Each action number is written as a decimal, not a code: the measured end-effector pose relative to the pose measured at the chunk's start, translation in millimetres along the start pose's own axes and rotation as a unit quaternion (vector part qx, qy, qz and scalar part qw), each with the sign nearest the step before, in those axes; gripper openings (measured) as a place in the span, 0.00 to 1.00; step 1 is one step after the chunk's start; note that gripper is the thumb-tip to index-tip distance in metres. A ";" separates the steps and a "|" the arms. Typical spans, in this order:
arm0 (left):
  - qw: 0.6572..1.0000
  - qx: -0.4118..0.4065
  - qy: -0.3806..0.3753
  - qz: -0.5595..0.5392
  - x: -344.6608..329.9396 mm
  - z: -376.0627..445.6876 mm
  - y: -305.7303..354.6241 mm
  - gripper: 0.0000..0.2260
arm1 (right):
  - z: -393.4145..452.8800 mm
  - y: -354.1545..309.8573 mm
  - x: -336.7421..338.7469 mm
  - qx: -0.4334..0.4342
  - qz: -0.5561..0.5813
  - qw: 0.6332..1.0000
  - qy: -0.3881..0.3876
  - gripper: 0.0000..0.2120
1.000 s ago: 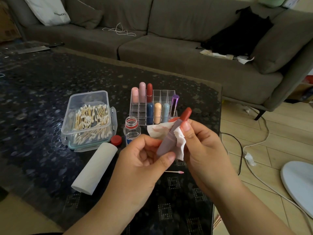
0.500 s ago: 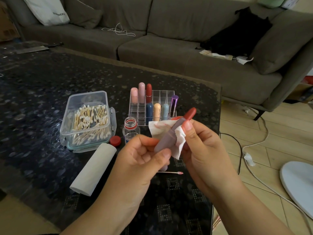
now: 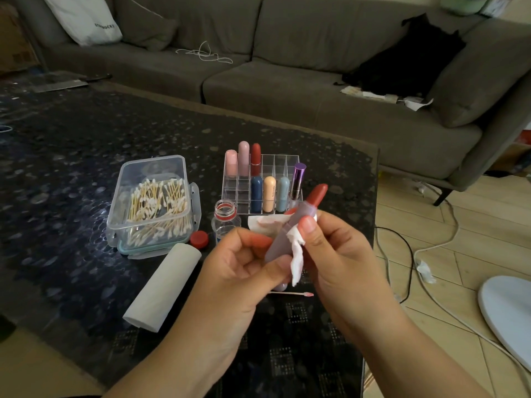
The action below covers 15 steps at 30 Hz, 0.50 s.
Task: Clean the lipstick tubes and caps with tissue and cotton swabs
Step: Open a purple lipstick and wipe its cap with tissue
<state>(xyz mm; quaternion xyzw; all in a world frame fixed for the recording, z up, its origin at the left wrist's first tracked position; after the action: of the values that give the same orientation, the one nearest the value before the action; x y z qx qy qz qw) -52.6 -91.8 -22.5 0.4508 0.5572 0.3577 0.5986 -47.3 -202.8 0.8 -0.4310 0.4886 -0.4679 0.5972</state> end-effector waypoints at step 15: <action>0.995 -0.040 -0.023 0.094 0.2 3.8 6.0 0.10 | -0.2 -4.3 4.2 0.001 -0.109 0.994 0.018 0.16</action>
<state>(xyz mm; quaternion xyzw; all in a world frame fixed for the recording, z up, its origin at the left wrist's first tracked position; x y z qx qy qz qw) -48.4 -90.1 -17.0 0.4847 0.4838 0.4237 0.5929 -47.8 -207.7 4.1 -0.4725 0.4484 -0.5387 0.5343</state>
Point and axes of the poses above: each hand's wrist, its own z-axis towards the middle knuckle, its own x-axis out of the back of the hand, y = z × x, the point moved 9 cm from there along z, towards the middle knuckle, and after that the axes turned 1 degree about z, right-handed, at the moved point
